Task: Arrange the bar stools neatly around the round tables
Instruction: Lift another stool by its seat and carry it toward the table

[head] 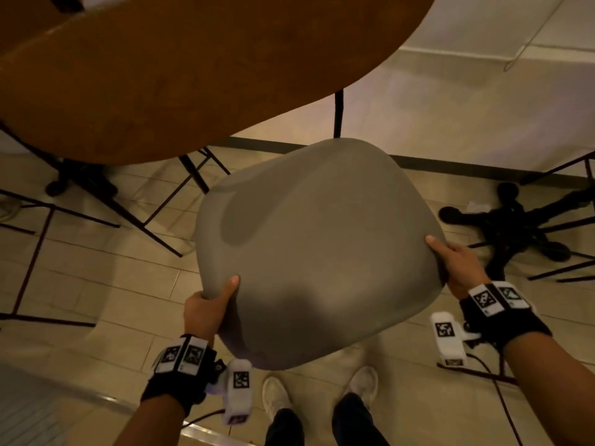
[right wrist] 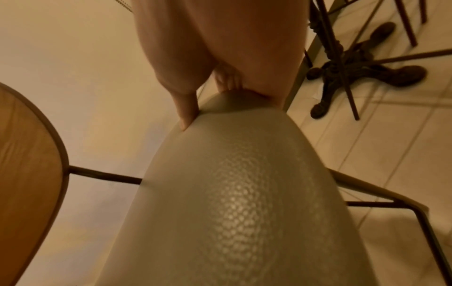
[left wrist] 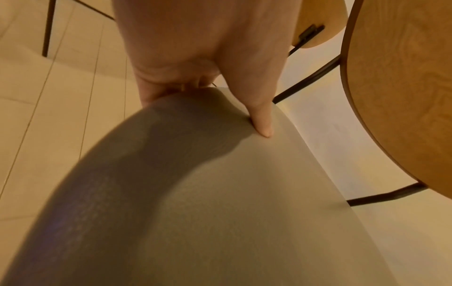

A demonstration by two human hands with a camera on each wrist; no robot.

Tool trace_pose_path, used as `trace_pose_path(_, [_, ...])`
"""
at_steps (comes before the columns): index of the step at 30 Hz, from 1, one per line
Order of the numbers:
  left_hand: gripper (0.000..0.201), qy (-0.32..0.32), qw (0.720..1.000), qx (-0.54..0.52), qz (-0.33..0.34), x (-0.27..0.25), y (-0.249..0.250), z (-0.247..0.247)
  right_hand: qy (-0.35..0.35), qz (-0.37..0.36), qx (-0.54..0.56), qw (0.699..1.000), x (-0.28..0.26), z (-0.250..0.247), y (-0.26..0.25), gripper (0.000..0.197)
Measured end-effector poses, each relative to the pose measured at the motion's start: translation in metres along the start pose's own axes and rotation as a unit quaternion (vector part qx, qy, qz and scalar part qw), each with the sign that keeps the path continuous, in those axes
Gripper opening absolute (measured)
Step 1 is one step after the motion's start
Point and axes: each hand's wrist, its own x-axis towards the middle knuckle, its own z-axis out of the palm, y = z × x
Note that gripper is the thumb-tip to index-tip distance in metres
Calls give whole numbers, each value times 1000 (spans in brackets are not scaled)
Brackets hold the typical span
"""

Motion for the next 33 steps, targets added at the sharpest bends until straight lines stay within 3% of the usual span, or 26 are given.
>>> trace_pose_path(3, [74,7,999,-31,-28,-17,7,24,-16,-5,-36,999,23,-13,-23,73])
trace_pose_path(5, [77,14,998,-45,-39,-29,11,39,-27,-12,-50,998,36,-22,-36,100])
trace_pose_path(6, [80,14,997,-54,-44,-35,13,47,-33,-16,-54,998,39,-25,-44,104])
trace_pose_path(10, [96,-5,993,-96,-73,-60,17,76,-12,-33,-86,996,58,-42,-66,57])
trace_pose_path(12, [82,-30,989,-117,-87,-72,19,87,13,-53,-120,991,63,-49,-71,55])
trace_pose_path(15, [60,-82,982,-136,-105,-79,23,89,34,-61,-152,986,56,-55,-59,68])
trace_pose_path(20, [62,-125,970,-200,-66,-49,39,68,76,-59,-51,994,-11,-49,-2,79])
trace_pose_path(25, [75,-143,961,-232,-50,13,84,43,74,47,1,996,-107,2,65,74])
trace_pose_path(27, [87,-177,965,-189,-41,38,97,36,60,93,65,992,-147,31,89,64])
trace_pose_path(30, [100,-213,965,-152,-24,68,108,30,35,138,177,974,-188,78,110,34])
trace_pose_path(33, [75,-223,969,-110,-3,52,122,23,65,136,234,960,-197,108,121,25])
